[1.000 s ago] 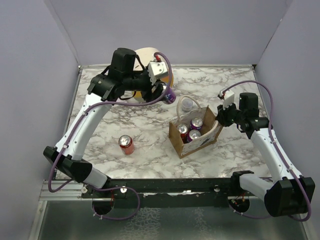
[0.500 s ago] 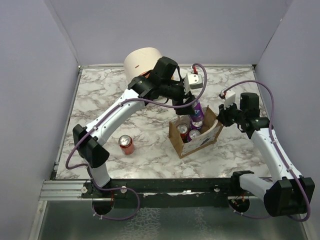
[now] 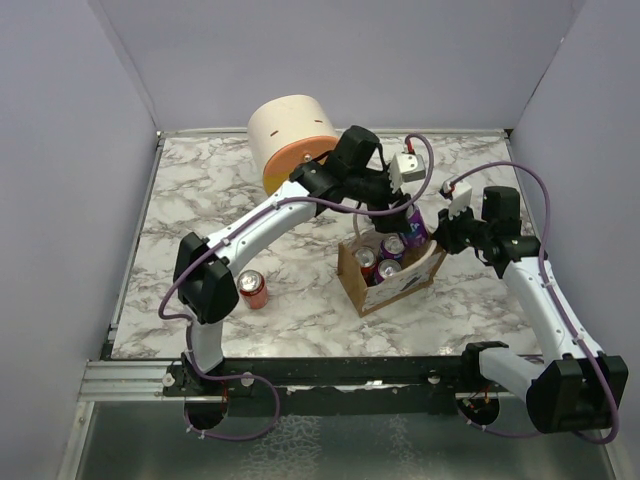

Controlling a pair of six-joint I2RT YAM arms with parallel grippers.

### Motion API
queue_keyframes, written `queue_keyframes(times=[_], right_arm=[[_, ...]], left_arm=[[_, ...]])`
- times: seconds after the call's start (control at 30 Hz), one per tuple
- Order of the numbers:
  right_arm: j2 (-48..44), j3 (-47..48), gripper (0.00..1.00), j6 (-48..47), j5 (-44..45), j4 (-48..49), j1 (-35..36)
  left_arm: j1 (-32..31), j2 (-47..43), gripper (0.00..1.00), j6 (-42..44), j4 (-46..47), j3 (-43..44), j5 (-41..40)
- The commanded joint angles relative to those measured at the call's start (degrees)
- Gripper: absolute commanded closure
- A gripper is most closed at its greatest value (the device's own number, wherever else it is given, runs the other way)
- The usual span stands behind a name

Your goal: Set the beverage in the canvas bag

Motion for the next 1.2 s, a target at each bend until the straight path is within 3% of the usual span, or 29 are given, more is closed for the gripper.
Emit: queue_keyframes(times=[0.0,0.63,1.17], right_arm=[[-1.1,-1.1,0.94,0.7,-1.3,2.6,-0.8],[-1.5,-1.8,0.98,1.5,-1.5,3.3,-2.1],[-0.8,-1.4,0.98,2.0,-3.8,3.2,-2.5]], left_arm=[[-1.0,0.9,1.0,-1.8,8.5,0.0,1.1],[-1.6,5.6,1.0,-0.2,12.4,-1.1,1.2],[-2.8,9.7,1.0,5.1,9.4,3.5,-0.8]])
